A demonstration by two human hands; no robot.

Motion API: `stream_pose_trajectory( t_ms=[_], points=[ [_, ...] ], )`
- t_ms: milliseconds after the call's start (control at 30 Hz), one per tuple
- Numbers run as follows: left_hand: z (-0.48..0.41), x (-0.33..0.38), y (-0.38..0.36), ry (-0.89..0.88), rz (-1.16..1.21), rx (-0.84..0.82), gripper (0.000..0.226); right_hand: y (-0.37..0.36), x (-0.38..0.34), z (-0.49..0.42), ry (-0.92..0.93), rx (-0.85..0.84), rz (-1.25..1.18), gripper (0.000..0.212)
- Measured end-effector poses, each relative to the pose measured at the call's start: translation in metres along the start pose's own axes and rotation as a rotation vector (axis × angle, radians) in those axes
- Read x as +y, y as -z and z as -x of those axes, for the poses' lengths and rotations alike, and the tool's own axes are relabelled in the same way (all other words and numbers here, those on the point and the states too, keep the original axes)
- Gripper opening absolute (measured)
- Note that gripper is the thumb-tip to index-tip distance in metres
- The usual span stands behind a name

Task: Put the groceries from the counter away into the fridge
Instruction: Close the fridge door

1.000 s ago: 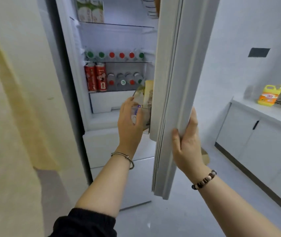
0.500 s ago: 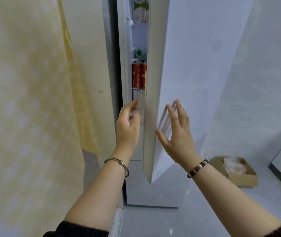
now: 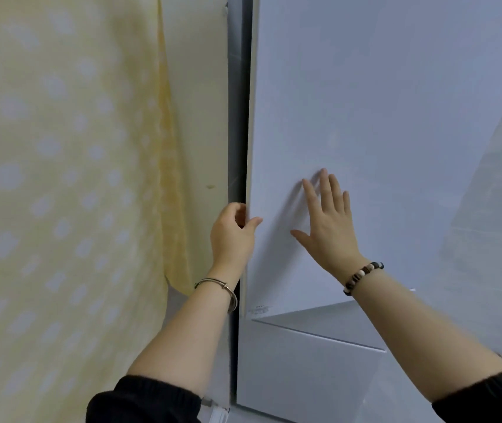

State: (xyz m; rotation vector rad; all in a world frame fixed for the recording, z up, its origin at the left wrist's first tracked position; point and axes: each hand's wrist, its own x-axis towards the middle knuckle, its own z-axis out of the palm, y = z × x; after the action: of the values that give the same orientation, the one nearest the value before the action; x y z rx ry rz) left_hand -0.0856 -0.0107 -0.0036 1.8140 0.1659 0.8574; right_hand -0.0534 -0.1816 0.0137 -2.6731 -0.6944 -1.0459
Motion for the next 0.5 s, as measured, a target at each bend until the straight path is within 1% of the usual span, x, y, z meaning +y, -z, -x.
stream_pose_trajectory(
  t_ms=[200,500],
  points=[
    [-0.04,-0.024,-0.02,0.055,0.033,0.045,0.016,-0.022,0.01,-0.046,0.078,0.012,0.105,0.111],
    [-0.107,-0.06,-0.057,0.151,0.104,0.077,0.013,-0.073,0.03,-0.094,0.091,0.027,0.266,0.117]
  ],
)
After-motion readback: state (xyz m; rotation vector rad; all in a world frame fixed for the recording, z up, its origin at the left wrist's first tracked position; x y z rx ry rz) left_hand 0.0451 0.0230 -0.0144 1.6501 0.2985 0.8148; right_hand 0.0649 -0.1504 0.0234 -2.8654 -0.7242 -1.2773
